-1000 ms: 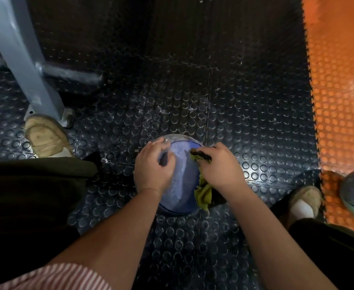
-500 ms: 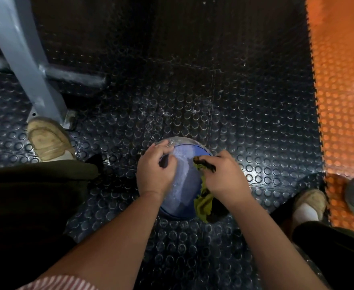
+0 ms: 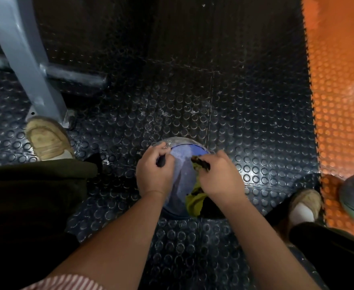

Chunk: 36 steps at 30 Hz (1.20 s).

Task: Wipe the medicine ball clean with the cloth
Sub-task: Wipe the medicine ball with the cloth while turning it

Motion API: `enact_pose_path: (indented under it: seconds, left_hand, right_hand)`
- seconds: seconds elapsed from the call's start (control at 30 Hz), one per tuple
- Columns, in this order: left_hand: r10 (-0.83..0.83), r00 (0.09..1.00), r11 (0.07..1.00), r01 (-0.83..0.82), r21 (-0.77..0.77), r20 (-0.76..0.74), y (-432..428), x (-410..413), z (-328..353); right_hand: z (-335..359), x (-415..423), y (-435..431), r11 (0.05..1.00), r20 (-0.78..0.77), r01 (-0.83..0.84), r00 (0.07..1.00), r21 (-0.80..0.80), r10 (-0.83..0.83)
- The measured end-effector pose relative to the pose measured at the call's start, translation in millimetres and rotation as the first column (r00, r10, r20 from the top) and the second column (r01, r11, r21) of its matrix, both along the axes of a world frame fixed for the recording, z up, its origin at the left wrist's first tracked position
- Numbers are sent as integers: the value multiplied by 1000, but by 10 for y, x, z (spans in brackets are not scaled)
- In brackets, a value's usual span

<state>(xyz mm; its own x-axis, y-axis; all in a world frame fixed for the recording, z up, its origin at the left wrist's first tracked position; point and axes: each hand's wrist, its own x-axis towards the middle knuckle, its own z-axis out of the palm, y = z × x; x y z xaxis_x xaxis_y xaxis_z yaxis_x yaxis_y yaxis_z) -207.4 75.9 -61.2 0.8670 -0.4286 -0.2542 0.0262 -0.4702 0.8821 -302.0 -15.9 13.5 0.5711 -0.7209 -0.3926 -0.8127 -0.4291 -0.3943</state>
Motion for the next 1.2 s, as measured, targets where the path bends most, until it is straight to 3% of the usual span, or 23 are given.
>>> enact_pose_path:
  seconds: [0.2,0.43,0.57,0.67,0.77,0.93,1.03,1.1,1.2]
  left_hand:
    - [-128,968,991,116,65,214,115,-29,-46]
    - [21,989,1000,-22,6,145,91,-67,-62]
    - [-18,989,1000,15,22,150,73,-89,-57]
    - [-106,966,987,73,146,235,90,-95,-58]
    - [-112,958,987,76,141,265,105,-60,-54]
    - [49,997,999,-50,17,67,-6,-7,-25]
    - [109,994,993,-108,40,-22,-70,3,3]
    - [58,998,995,-59,77,21,-78,16,6]
    - [-172,957,981,144,134,232,-61,2,-7]
  right_hand:
    - [-74,272,-146,998,-29,5,1000,-69,-7]
    - [-78,276,-143,998,1,-61,998,-17,61]
    - [-34,-53,6,999,36,-37,999,22,36]
    - [-94,100,-74,996,19,-58,998,-65,59]
    - [-169,410,-240,996,-14,-79,997,-50,78]
    - [-165,401,-288,998,15,-66,998,-6,66]
    - [-100,38,-107,1000,81,-21,997,11,20]
    - [-91,-115,-50,999,106,19,994,47,-24]
    - [-121,-51,-102,999,109,30,993,24,-32]
